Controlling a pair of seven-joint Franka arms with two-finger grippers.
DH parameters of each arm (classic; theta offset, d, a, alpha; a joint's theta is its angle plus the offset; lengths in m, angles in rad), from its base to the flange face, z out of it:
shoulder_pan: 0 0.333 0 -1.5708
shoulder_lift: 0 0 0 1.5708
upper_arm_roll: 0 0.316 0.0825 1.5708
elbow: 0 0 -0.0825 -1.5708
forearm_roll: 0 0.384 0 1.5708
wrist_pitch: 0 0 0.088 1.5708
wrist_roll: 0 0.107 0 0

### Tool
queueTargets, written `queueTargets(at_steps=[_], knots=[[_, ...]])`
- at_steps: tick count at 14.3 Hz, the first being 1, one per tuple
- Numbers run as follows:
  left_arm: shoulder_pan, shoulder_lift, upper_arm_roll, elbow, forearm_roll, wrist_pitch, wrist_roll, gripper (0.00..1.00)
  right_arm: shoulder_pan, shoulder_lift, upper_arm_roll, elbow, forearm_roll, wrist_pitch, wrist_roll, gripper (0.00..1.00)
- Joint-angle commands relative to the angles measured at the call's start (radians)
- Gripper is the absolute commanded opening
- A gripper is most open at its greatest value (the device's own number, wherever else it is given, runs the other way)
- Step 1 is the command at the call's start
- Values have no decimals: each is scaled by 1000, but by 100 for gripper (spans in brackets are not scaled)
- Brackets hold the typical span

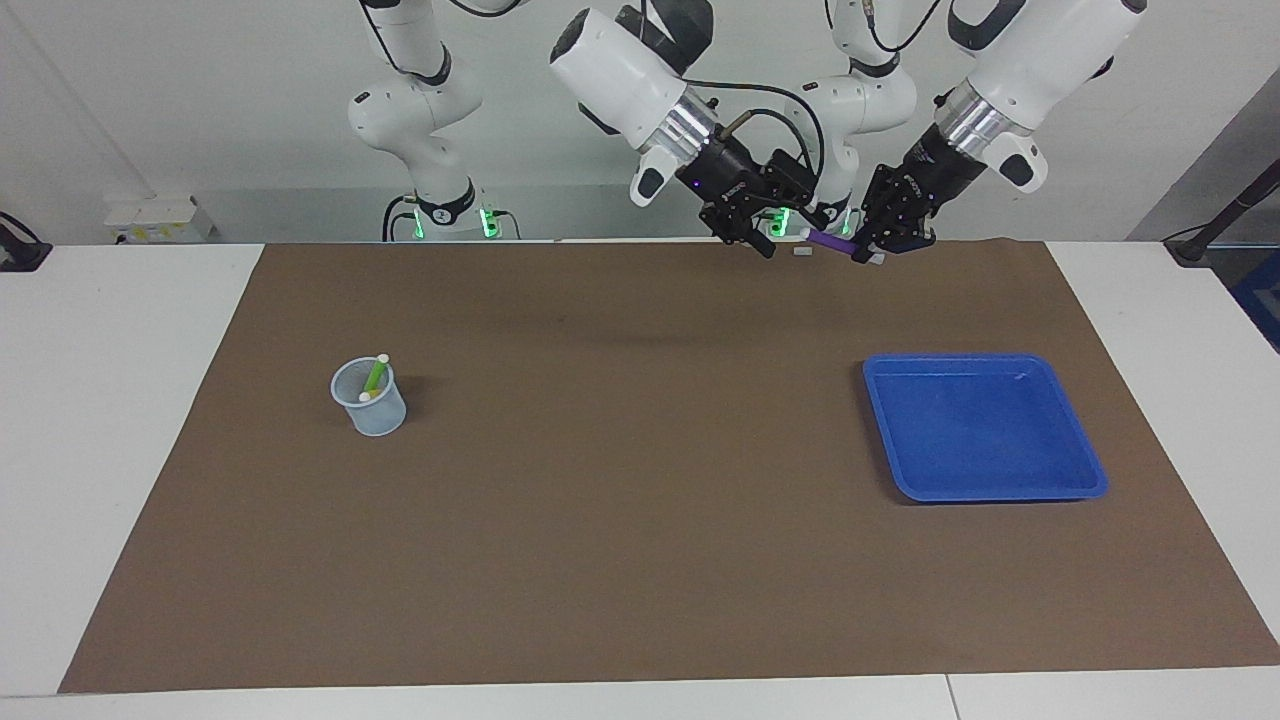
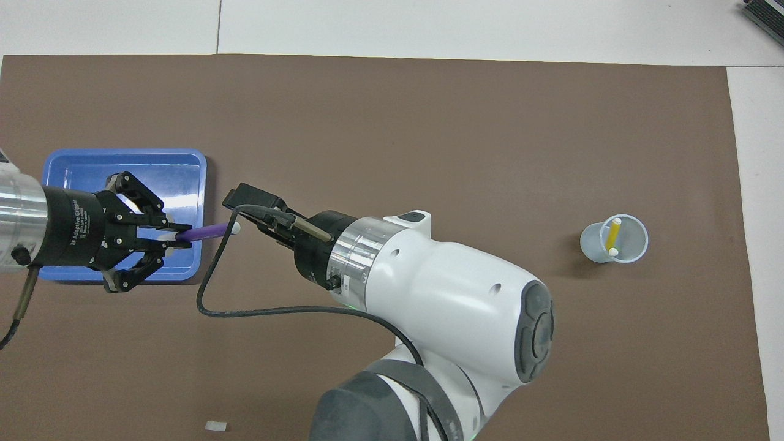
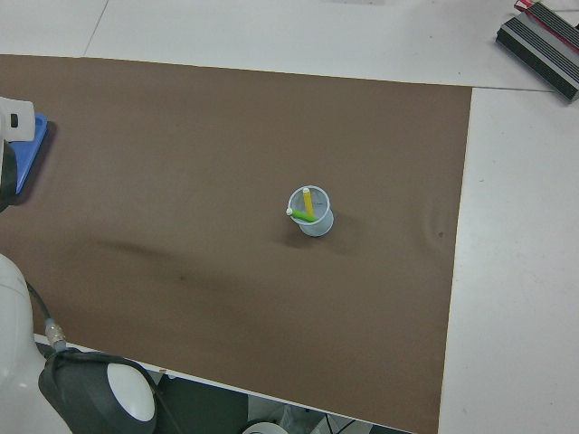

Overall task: Transfer and insert pens with both arms
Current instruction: 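Close the right gripper on the free end of the purple pen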

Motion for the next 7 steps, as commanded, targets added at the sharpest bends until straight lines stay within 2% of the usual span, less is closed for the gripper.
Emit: queueTargets(at_steps=[1, 5, 6, 7], knots=[[-14, -39, 10, -32, -13, -9, -15, 0, 22, 17, -1, 27, -18, 8, 41, 100], [-14, -40, 10, -35, -13, -9, -15, 0, 25, 17, -1, 26, -18, 29, 68, 100], [-15, -42, 10, -35, -13, -9, -15, 0, 25, 17, -1, 26, -18, 32, 68, 90], [-14, -42, 10, -35, -13, -9, -15, 0, 25, 17, -1, 26, -18, 32, 68, 77]])
